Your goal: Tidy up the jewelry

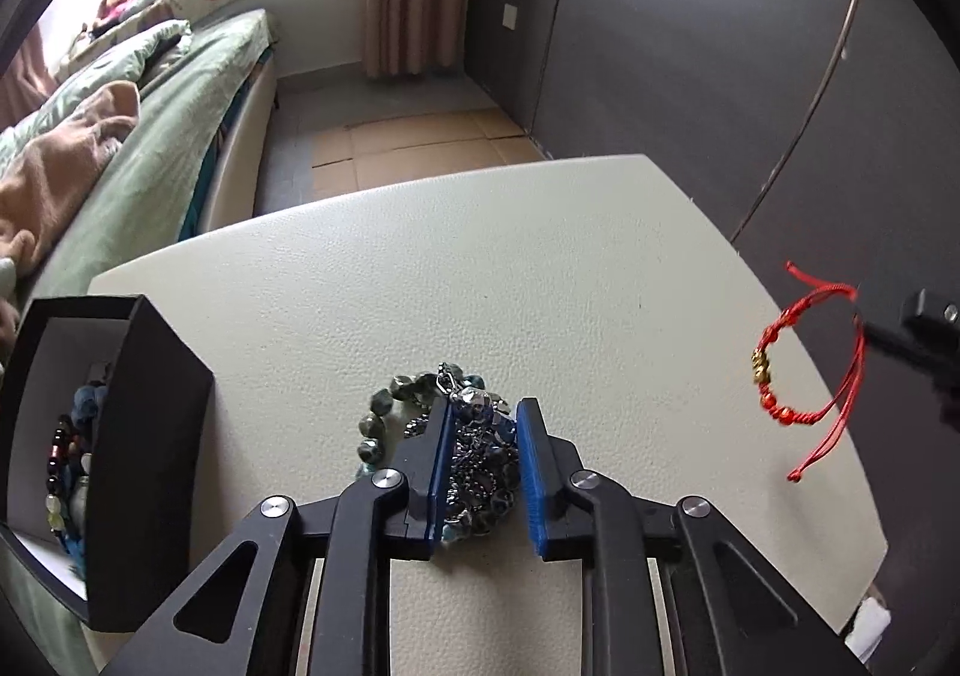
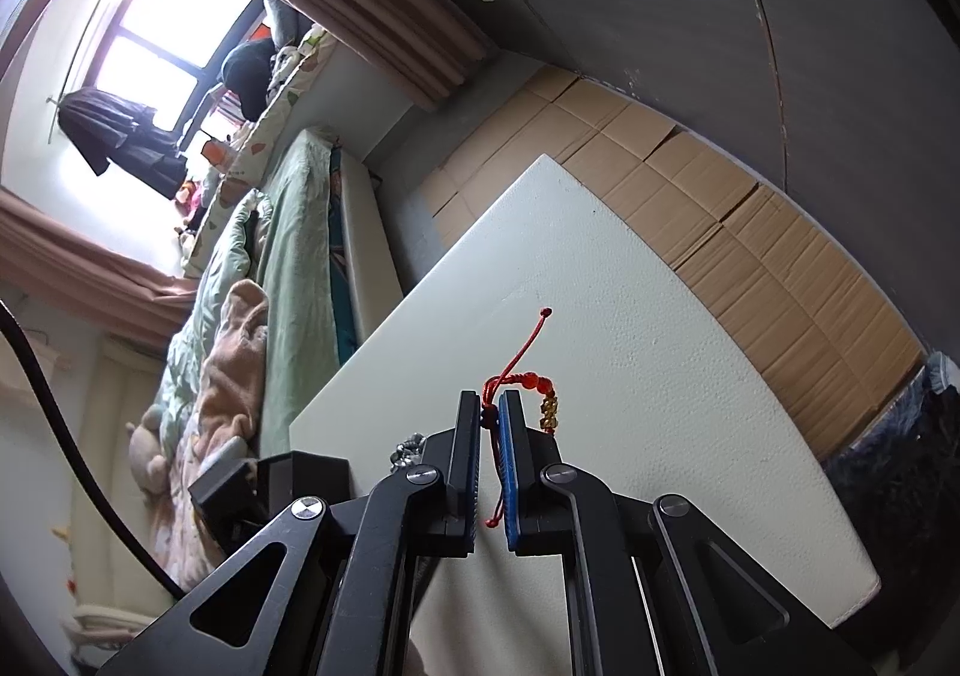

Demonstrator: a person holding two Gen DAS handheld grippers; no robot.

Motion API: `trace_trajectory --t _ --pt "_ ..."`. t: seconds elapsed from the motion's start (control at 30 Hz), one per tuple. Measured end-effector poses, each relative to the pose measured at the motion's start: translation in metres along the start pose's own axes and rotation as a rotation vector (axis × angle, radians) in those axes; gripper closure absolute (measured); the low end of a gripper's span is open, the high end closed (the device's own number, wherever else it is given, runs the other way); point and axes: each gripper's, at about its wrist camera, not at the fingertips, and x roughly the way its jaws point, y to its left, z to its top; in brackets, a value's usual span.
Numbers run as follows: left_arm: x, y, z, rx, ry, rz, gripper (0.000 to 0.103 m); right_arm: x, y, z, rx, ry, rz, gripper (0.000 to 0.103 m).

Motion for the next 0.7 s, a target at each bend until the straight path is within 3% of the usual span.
trace_trajectory --t 0.1,0.43,0.7 --pt "-0.008 0.009 0.001 -0.031 -0.006 -0.022 0.09 0.001 0.001 -0.002 -0.007 0.004 -0.003 0.096" --pt "-0.046 0.03 0.013 -0.123 -0.086 -0.096 0.09 0.002 0.007 -0.008 -0.028 0.008 -0.01 0.096" --pt "-0.098 0.039 0.02 -0.124 -0.216 -0.112 0.09 0.0 0.016 -0.011 -0.062 0.008 0.022 0.095"
